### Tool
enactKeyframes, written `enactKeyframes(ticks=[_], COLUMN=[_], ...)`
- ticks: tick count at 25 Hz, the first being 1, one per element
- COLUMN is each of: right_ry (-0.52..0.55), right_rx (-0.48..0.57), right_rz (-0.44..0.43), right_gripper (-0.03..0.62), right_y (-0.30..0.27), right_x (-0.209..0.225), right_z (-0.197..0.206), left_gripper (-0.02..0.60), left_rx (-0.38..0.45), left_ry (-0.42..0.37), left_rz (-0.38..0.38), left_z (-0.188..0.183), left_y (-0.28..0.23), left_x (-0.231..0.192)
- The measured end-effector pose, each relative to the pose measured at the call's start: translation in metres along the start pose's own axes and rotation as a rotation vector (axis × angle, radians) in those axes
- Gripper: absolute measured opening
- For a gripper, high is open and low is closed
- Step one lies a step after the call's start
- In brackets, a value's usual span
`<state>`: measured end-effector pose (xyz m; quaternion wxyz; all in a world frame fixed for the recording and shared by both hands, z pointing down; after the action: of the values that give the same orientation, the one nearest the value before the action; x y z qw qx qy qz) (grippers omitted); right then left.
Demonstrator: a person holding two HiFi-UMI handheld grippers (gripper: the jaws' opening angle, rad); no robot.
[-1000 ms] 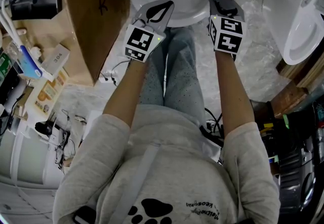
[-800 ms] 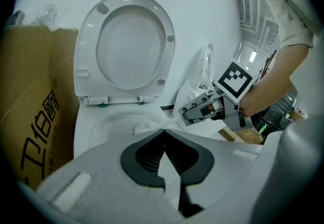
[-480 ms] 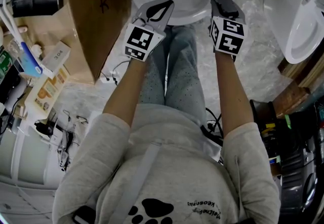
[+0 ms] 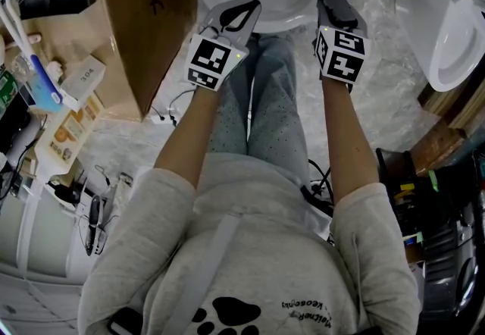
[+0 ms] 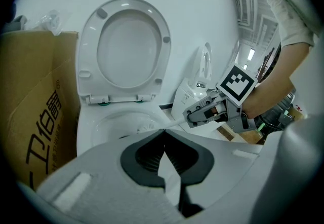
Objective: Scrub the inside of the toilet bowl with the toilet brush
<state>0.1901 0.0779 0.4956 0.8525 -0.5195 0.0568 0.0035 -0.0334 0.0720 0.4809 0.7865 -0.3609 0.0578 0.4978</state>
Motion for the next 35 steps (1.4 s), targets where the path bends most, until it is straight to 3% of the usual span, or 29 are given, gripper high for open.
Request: enactKeyframes(ticks=[35], right_ry=[0.004], right_rx=[-0.121], right_rz=[-0.026], right_gripper=[0.150], right_y=[0.023], right_x=[-0.040], right_z=[0.064], left_gripper=[-0.003], left_rx=[0.014], left_ry=[0.015], left_rz=[0.004], left_z=[0.016], left_y=[0.016], left_x=[0.010])
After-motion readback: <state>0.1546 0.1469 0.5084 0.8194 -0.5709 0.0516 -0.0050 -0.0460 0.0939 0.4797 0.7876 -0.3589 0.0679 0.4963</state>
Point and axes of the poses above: the fingertips, and each gripper's own axes: y backward along the fingers, x to its right, z out of its underside, the point moved 8 cm from there along y, backward along the fingers, and after that the axes turned 11 degrees about z, right-handed, at the moved point
